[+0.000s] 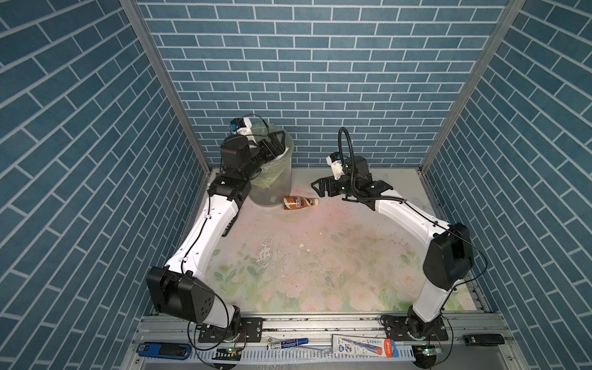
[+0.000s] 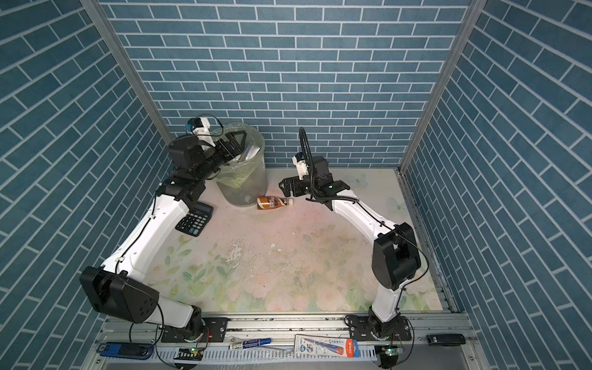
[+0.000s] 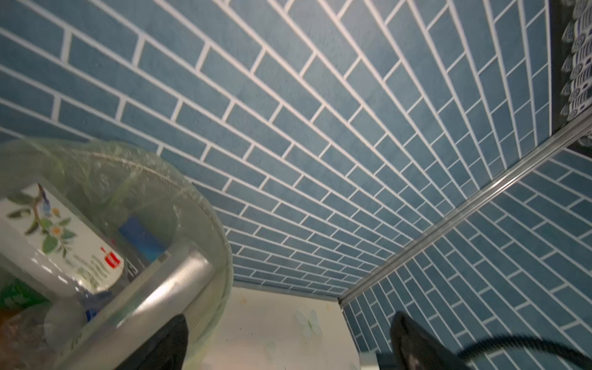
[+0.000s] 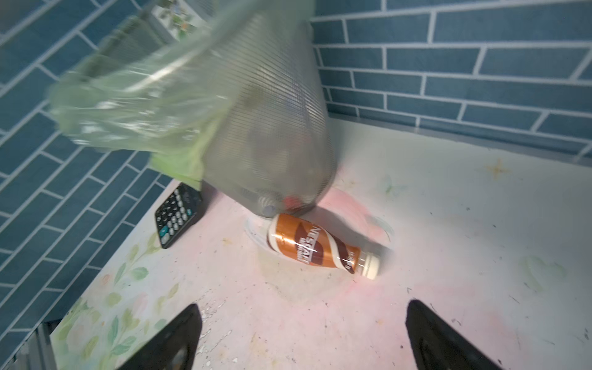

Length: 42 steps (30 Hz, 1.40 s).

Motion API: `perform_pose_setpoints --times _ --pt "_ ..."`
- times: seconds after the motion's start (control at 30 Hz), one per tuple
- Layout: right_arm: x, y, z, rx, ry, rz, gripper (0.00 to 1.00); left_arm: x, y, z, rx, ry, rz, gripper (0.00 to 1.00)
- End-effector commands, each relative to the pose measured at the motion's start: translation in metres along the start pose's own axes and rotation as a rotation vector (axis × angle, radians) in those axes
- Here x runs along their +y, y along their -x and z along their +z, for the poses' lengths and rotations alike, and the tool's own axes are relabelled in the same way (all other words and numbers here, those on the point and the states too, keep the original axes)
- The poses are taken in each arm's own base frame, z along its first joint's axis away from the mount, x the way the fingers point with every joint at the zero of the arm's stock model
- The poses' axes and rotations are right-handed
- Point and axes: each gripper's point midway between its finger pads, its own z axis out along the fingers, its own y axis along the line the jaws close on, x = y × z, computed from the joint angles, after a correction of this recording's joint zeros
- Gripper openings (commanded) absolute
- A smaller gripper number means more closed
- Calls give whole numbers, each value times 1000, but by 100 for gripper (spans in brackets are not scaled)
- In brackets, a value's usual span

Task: Throw the plastic bottles in the bin
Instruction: 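Lower the left arm back while right gripper moves to the Nescafe bottle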

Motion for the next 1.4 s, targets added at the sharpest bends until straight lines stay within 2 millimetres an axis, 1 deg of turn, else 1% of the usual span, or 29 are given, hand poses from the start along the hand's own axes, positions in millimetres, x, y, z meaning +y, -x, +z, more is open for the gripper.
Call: perform_pose_setpoints --times 0.0,0.07,0.1,0.17,0.27,0.33,0.43,0.53,0.63,0.77,0.87,1.07,1.27,1.37 --pt "-24 -3 21 37 -36 85 99 -18 -23 -15 -6 -70 12 99" --pt "-33 -12 40 80 -33 84 99 -16 -57 -18 55 -80 14 99" --pt "-36 -15 48 97 -27 80 99 -15 -70 -21 80 -79 14 99" --pt "-39 -24 66 128 -1 69 99 0 -100 -27 131 -44 -9 99" --pt "-40 -31 89 150 41 57 99 27 -137 -37 192 6 -74 99" --pt "-42 -39 106 170 68 57 99 42 -155 -44 216 37 -98 99" --pt "-45 -41 122 167 83 62 99 59 -173 -55 240 79 -107 99" --pt "-48 -45 136 172 93 73 99 74 -184 -64 251 127 -108 99" --pt "-46 -49 146 192 123 91 99 84 -190 -72 256 160 -101 99" --pt "-36 -57 156 217 170 105 99 92 -199 -76 276 184 -105 99" --pt "-25 -65 160 236 206 113 99 97 -203 -76 285 199 -105 99" --pt "-13 -69 158 238 223 117 99 102 -201 -78 278 226 -97 99" --pt "-6 -75 148 241 245 144 99 107 -202 -78 282 243 -88 99" --pt "0 -80 142 237 252 150 99 108 -199 -79 276 249 -89 99"
